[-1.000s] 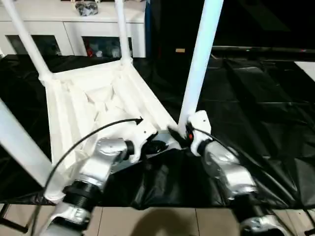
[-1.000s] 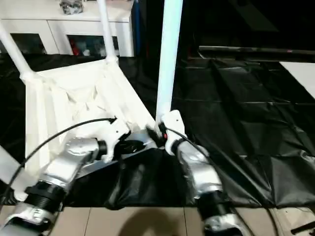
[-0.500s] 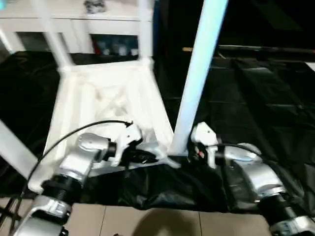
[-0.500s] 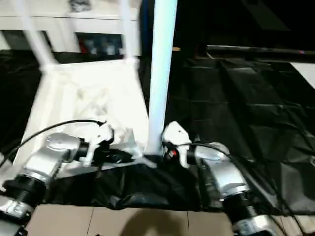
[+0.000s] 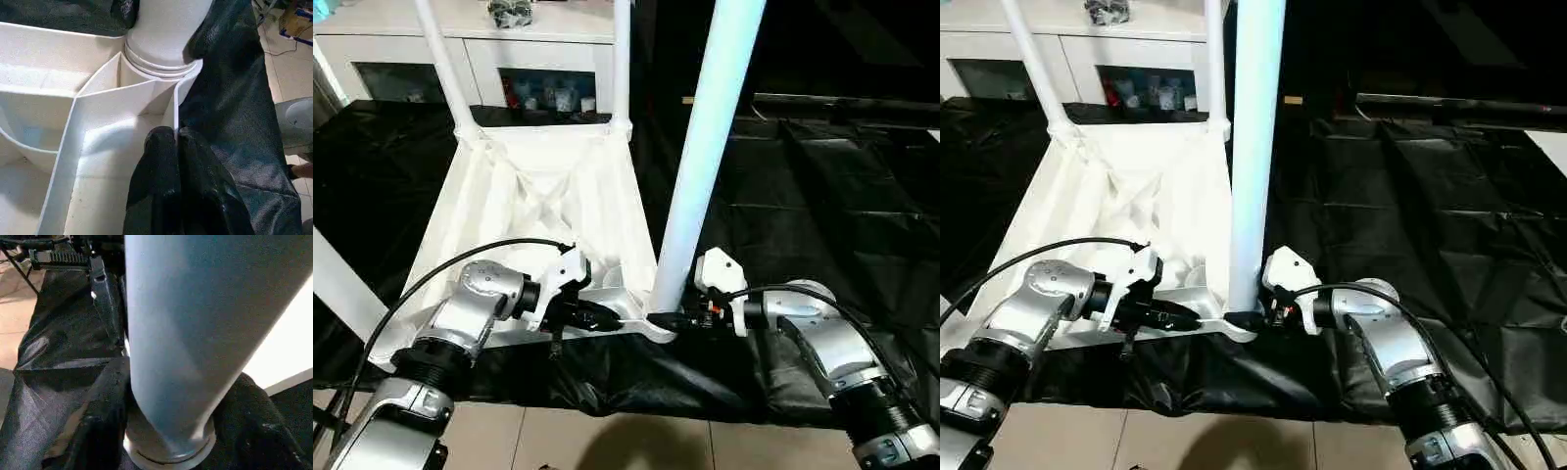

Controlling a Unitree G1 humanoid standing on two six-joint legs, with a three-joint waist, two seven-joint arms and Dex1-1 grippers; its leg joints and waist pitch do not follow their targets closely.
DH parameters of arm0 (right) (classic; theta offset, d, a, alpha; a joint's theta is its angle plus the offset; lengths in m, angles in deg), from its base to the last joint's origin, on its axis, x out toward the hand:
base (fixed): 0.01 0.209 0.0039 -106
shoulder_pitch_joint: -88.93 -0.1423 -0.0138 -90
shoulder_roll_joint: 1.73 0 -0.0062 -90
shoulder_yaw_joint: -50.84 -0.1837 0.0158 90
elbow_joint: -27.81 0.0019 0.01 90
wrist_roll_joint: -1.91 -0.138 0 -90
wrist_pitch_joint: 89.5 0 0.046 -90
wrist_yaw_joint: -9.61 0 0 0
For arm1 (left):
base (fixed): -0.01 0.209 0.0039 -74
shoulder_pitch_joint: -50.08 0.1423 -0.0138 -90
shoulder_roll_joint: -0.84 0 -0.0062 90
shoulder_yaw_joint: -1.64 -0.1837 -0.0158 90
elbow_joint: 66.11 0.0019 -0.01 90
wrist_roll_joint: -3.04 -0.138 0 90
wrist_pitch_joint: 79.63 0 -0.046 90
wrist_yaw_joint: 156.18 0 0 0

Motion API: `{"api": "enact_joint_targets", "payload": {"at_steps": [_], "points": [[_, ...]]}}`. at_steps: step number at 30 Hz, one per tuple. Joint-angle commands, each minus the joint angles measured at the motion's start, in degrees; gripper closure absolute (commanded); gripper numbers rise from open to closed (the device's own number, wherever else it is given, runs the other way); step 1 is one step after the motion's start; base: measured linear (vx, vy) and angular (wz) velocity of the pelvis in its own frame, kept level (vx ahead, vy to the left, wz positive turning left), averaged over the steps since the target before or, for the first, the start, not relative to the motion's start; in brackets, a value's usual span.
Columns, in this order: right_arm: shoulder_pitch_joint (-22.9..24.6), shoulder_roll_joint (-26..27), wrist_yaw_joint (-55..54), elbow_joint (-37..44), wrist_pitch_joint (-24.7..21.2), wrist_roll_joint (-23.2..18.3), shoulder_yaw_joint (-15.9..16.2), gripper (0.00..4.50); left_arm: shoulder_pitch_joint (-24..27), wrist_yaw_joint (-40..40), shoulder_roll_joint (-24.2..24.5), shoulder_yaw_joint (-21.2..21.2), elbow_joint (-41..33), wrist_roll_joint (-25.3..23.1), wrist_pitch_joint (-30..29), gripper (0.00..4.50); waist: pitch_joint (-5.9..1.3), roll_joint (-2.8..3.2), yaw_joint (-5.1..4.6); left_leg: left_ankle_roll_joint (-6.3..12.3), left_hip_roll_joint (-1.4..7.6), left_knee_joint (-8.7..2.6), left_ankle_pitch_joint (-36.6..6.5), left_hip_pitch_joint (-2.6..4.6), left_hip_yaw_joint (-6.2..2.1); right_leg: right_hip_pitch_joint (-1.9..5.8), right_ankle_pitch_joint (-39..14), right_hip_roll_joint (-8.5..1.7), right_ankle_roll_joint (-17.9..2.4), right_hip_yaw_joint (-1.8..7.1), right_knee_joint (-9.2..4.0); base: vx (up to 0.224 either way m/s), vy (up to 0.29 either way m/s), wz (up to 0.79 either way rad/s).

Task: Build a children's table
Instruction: Rotate leg to tighten

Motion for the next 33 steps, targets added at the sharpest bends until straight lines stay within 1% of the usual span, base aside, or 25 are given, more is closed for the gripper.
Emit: {"api": "enact_joint_targets", "payload": {"at_steps": [1, 4, 5, 6, 8, 10, 11, 12, 14, 16, 18, 19, 20, 21, 22, 23, 24, 25, 26, 27, 28, 29, 31, 32, 33], "points": [[2.52, 0.70, 3.10, -0.46, -0.95, 0.37, 4.70, 2.39, -0.97, 1.91, 0.46, 0.98, -0.66, 0.16, 0.72, 4.50, -2.81, -0.35, 0.10, 1.81, 1.02, -3.44, -14.46, 0.07, 0.08, 2.56, -17.47, -3.63, -9.74, 2.14, -4.42, 0.000, 0.000, 0.00], [3.53, 2.00, 0.52, -0.52, -1.81, 0.19, 3.86, 2.41, -0.20, 6.46, -0.31, 1.45, -1.52, -0.74, -0.04, 4.50, -2.85, -0.32, 0.08, 1.69, 1.06, -3.47, -14.93, 0.17, 0.08, 2.55, -16.44, -3.60, -10.10, 2.15, -4.42, 0.000, 0.000, 0.00], [4.00, 3.55, -2.75, -1.29, -1.70, 0.60, 2.97, 2.43, 0.55, 9.38, -1.46, 1.83, -2.68, -1.01, -0.99, 4.50, -2.80, -0.51, 0.05, 1.44, 1.15, -3.57, -15.02, 0.06, 0.03, 2.54, -16.32, -3.70, -10.15, 2.18, -4.34, 0.000, 0.000, 0.00], [4.00, 3.55, -2.75, -1.29, -1.70, 0.60, 2.97, 2.43, 0.55, 9.38, -1.46, 1.83, -2.68, -1.01, -0.99, 4.50, -2.66, -0.46, -0.01, 1.27, 1.10, -3.62, -15.50, -0.03, 0.02, 2.47, -17.16, -3.71, -10.04, 2.15, -4.42, 0.000, 0.000, 0.00], [4.17, 5.95, -7.56, -2.60, -2.19, 1.09, 1.66, 2.45, 1.70, 11.99, -2.92, 1.96, -4.86, -1.07, -3.03, 4.50, -2.46, -0.53, -0.26, 0.41, 1.00, -3.79, -18.30, 0.29, -0.18, 2.19, -24.07, -3.78, -8.21, 2.04, -5.03, 0.000, 0.000, 0.00], [4.58, 8.87, -12.54, -3.49, -2.50, 1.52, 0.85, 2.46, 3.13, 16.27, -5.14, 1.88, -7.24, -1.85, -4.93, 4.50, -2.22, -0.47, -0.56, -0.12, 0.97, -3.88, -20.45, 0.49, -0.32, 1.76, -28.58, -3.79, -6.86, 1.97, -5.58, 0.000, 0.000, 0.00], [4.64, 9.87, -14.26, -3.76, -3.05, 1.69, 0.57, 2.47, 3.42, 17.41, -5.83, 1.74, -7.75, -2.15, -5.42, 4.50, -2.15, -0.58, -0.76, -0.23, 0.79, -3.85, -21.72, 0.63, -0.47, 1.60, -31.85, -3.74, -5.53, 1.81, -6.05, 0.000, 0.000, 0.00], [4.67, 10.39, -15.14, -3.90, -3.33, 1.79, 0.43, 2.48, 3.57, 18.00, -6.19, 1.67, -8.01, -2.30, -5.68, 4.50, -2.15, -0.55, -0.90, -0.44, 0.85, -3.91, -21.97, 0.60, -0.57, 1.59, -32.46, -3.79, -5.15, 1.82, -6.04, 0.000, 0.000, 0.00], [4.97, 13.74, -20.04, -4.49, -4.17, 2.22, -0.11, 2.50, 4.16, 22.25, -8.85, 1.58, -9.24, -3.05, -7.53, 4.50, -2.12, -0.48, -1.45, -0.73, 0.71, -4.02, -23.27, 0.51, -0.81, 1.43, -33.91, -3.69, -4.01, 1.63, -6.37, 0.000, 0.000, 0.00], [4.33, 17.96, -27.73, -6.10, -5.14, 4.17, -0.55, 2.50, 4.45, 27.34, -12.84, 1.12, -10.54, -3.73, -9.82, 4.50, -2.09, -0.56, -2.05, -0.93, 0.67, -4.02, -24.30, 0.54, -0.86, 1.19, -34.56, -3.65, -3.78, 1.56, -6.57, 0.000, 0.000, 0.00], [4.05, 18.76, -29.53, -6.59, -5.03, 4.68, -0.74, 2.50, 4.48, 28.05, -13.48, 0.93, -10.73, -3.83, -10.19, 4.50, -2.08, -0.54, -2.47, -0.94, 0.48, -3.97, -25.09, 0.54, -1.03, 1.16, -36.24, -3.67, -3.05, 1.28, -6.88, 0.000, 0.000, 0.00], [4.05, 18.76, -29.53, -6.59, -5.03, 4.68, -0.74, 2.50, 4.48, 28.05, -13.48, 0.93, -10.73, -3.83, -10.19, 4.50, -2.16, -0.46, -2.67, -0.57, 0.43, -4.06, -25.19, 0.35, -1.14, 1.39, -36.24, -3.70, -2.62, 1.16, -7.01, 0.000, 0.000, 0.00], [2.98, 20.82, -32.19, -8.04, -5.34, 4.84, -1.15, 2.50, 4.18, 29.84, -15.24, 0.75, -10.52, -3.84, -10.56, 4.50, -2.19, -0.33, -2.71, -0.29, 0.48, -4.19, -25.10, 0.27, -1.12, 1.43, -35.15, -3.66, -2.55, 1.14, -7.11, 0.000, 0.000, 0.00], [2.10, 21.98, -33.02, -8.90, -4.73, 5.09, -0.90, 2.50, 3.85, 30.26, -16.27, 0.39, -10.30, -3.71, -10.48, 4.50, -2.18, -0.40, -2.80, -0.25, 0.42, -4.19, -25.23, 0.27, -1.10, 1.32, -34.93, -3.62, -2.62, 1.11, -7.11, 0.000, 0.000, 0.00], [2.10, 21.98, -33.02, -8.90, -4.73, 5.09, -0.90, 2.50, 3.85, 30.26, -16.27, 0.39, -10.30, -3.71, -10.48, 4.50, -2.16, -0.15, -2.93, -0.23, 0.31, -4.09, -26.28, 0.58, -1.09, 1.00, -35.07, -3.53, -2.59, 1.11, -7.39, 0.000, 0.000, 0.00], [1.46, 22.98, -33.36, -9.37, -4.38, 4.59, -1.21, 1.94, 3.66, 30.25, -16.89, 0.15, -10.34, -3.69, -10.66, 4.50, -2.21, -0.20, -2.93, -0.07, 0.29, -4.01, -26.41, 0.69, -1.03, 0.92, -34.96, -3.52, -2.60, 1.19, -7.42, 0.000, 0.000, 0.00], [0.96, 23.52, -33.52, -9.59, -4.08, 4.17, -1.63, 1.94, 3.33, 30.19, -17.08, 0.15, -10.19, -3.72, -10.67, 4.50, -2.21, -0.03, -2.94, -0.01, 0.28, -3.99, -26.54, 0.77, -1.01, 0.83, -34.63, -3.50, -2.77, 1.28, -7.36, 0.000, 0.000, 0.00], [0.65, 23.84, -33.62, -9.71, -3.95, 3.86, -1.95, 1.80, 3.10, 30.17, -17.18, 0.20, -10.05, -3.75, -10.67, 4.50, -2.28, -0.08, -3.06, 0.17, 0.30, -4.01, -26.45, 0.71, -0.97, 0.85, -33.85, -3.47, -3.10, 1.37, -7.31, 0.000, 0.000, 0.00], [0.65, 23.93, -33.28, -9.51, -4.27, 3.38, -2.34, 1.80, 3.04, 29.94, -16.94, 0.39, -10.19, -3.68, -10.71, 4.50, -2.31, -0.05, -3.15, 0.26, 0.33, -4.12, -26.08, 0.50, -0.98, 1.00, -32.69, -3.42, -3.43, 1.40, -7.12, 0.000, 0.000, 0.00], [0.65, 23.93, -33.28, -9.51, -4.27, 3.38, -2.34, 1.63, 3.04, 29.94, -16.94, 0.39, -10.19, -3.68, -10.71, 4.50, -2.32, -0.04, -3.21, 0.36, 0.34, -4.14, -25.98, 0.45, -0.96, 1.04, -32.23, -3.39, -3.53, 1.42, -7.11, 0.000, 0.000, 0.00], [0.74, 23.81, -32.92, -9.24, -4.51, 3.13, -2.48, 1.63, 3.01, 29.79, -16.68, 0.53, -10.20, -3.62, -10.71, 4.50, -2.33, 0.04, -3.25, 0.43, 0.44, -4.18, -25.91, 0.48, -0.92, 0.98, -31.18, -3.39, -3.95, 1.50, -6.99, 0.000, 0.000, 0.00], [0.80, 23.73, -32.68, -9.05, -4.68, 2.95, -2.58, 1.42, 2.99, 29.69, -16.50, 0.63, -10.20, -3.58, -10.71, 4.50, -2.32, 0.01, -3.30, 0.50, 0.43, -4.20, -25.89, 0.42, -0.87, 1.05, -30.56, -3.36, -4.24, 1.53, -6.91, 0.000, 0.000, 0.00], [1.24, 22.95, -31.50, -8.04, -5.19, 2.69, -2.72, 1.34, 3.38, 28.18, -15.48, 0.80, -10.77, -3.32, -10.23, 4.50, -2.41, 0.02, -3.25, 0.62, 0.50, -4.24, -25.09, 0.29, -0.82, 1.21, -29.32, -3.42, -4.62, 1.67, -6.73, 0.000, 0.000, 0.00], [1.94, 20.40, -28.66, -6.18, -5.52, 2.25, -2.72, 1.15, 4.04, 24.54, -12.95, 0.82, -11.43, -2.73, -8.90, 4.50, -2.41, 0.53, -3.21, 0.58, 0.52, -4.28, -25.02, 0.36, -0.84, 1.23, -28.50, -3.42, -4.94, 1.74, -6.66, 0.000, 0.000, 0.00], [1.94, 20.40, -28.66, -6.18, -5.52, 2.25, -2.72, 1.04, 4.04, 24.54, -12.95, 0.82, -11.43, -2.73, -8.90, 4.50, -2.50, 0.33, -3.21, 0.72, 0.53, -4.23, -24.93, 0.34, -0.77, 1.31, -27.86, -3.37, -5.03, 1.75, -6.67, 0.000, 0.000, 0.00]]}}
